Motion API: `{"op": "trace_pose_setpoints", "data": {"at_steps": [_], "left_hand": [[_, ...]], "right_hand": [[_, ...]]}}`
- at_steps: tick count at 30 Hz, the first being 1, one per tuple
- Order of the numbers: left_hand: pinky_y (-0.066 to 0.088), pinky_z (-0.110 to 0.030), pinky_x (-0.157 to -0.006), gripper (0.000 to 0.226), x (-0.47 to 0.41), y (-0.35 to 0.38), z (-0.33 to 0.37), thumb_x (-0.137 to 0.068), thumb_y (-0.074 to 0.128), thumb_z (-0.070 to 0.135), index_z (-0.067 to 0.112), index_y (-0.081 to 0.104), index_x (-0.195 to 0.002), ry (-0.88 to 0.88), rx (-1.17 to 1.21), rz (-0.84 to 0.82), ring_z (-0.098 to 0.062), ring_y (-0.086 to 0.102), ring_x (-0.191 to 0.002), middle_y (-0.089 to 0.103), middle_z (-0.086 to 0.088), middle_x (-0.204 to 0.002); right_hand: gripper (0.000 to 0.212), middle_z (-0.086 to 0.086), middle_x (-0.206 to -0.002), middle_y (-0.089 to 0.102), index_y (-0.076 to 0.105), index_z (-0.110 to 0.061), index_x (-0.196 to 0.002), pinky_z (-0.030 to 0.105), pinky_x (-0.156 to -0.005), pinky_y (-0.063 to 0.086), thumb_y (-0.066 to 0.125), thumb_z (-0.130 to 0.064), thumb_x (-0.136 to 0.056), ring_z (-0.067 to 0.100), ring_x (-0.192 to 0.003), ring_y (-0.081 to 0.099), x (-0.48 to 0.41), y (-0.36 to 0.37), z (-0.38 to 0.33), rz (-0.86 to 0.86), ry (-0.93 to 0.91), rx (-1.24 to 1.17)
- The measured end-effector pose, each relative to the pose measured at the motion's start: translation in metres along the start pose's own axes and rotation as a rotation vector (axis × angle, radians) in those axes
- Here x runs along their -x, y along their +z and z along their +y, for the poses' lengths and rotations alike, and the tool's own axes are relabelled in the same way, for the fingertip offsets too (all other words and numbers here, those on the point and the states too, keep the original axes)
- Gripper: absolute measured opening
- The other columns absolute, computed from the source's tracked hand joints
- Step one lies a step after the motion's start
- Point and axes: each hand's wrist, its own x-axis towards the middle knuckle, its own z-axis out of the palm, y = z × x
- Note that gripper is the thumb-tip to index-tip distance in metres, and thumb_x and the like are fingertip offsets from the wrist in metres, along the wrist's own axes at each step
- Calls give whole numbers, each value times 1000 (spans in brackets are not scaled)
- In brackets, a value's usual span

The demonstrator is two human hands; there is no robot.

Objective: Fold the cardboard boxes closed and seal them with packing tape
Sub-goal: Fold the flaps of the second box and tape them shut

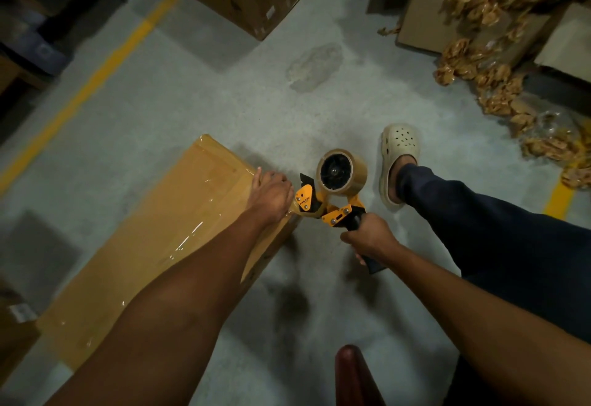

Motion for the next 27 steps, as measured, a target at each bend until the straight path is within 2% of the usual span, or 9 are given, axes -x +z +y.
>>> {"op": "trace_pose_setpoints", "data": {"at_steps": [2, 5, 7, 9, 14, 18, 22, 27], "left_hand": [[-4, -51, -122, 45, 0, 0, 1, -106, 26, 37, 16, 65, -111, 3, 2, 1, -22, 42, -132, 59, -1, -126], [-4, -51, -122, 44, 2, -3, 3, -106, 27, 36, 16, 64, -115, 2, 3, -3, -22, 41, -134, 58, -1, -129], [-5, -50, -122, 44, 2, -3, 3, -106, 27, 35, 16, 65, -114, 7, -2, -3, -22, 40, -135, 58, -1, -130], [-5, -51, -122, 44, 3, -3, 3, -106, 26, 35, 16, 66, -113, 11, -2, -9, -22, 39, -135, 57, -1, -130], [-5, -51, -121, 44, 2, -1, 1, -106, 26, 36, 16, 66, -113, 11, 11, 8, -22, 39, -135, 58, 0, -130], [-7, -49, -121, 42, 2, -3, 3, -105, 28, 34, 17, 67, -110, 9, 26, 11, -21, 37, -136, 57, 0, -131], [-7, -50, -121, 42, 3, -4, 4, -105, 29, 34, 18, 67, -110, 9, 27, 14, -22, 36, -138, 56, -1, -134], [-9, -49, -120, 41, 4, -5, 5, -105, 29, 33, 18, 67, -113, 7, 26, 6, -23, 33, -139, 55, 0, -134]], "right_hand": [[15, 9, -72, 64, 55, -14, -87, 36, -58, 57, 70, -17, -86, 23, -58, 65, 0, -2, 1, 22, -24, 46], [16, 8, -72, 65, 56, -12, -92, 32, -53, 56, 69, -18, -86, 22, -57, 67, 2, -4, 1, 37, -36, 86], [18, 3, -71, 62, 55, -11, -93, 26, -48, 50, 69, -20, -86, 17, -57, 64, 2, -6, 0, 61, -53, 152], [20, -1, -73, 58, 56, -14, -97, 23, -50, 46, 70, -23, -85, 12, -61, 60, 2, -7, -1, 94, -74, 220], [29, 4, -88, 63, 59, -14, -106, 35, -71, 58, 72, -27, -84, 19, -77, 64, 0, -7, 2, 125, -94, 295], [28, 0, -85, 60, 59, -15, -107, 30, -69, 55, 71, -26, -85, 16, -77, 62, -1, -9, 4, 117, -120, 318], [25, -3, -77, 56, 58, -16, -102, 31, -69, 57, 71, -27, -84, 15, -74, 61, 0, -10, 7, 132, -135, 339], [24, -1, -79, 59, 58, -16, -99, 32, -68, 58, 72, -28, -83, 15, -72, 62, 0, -8, 11, 144, -134, 348]]}}
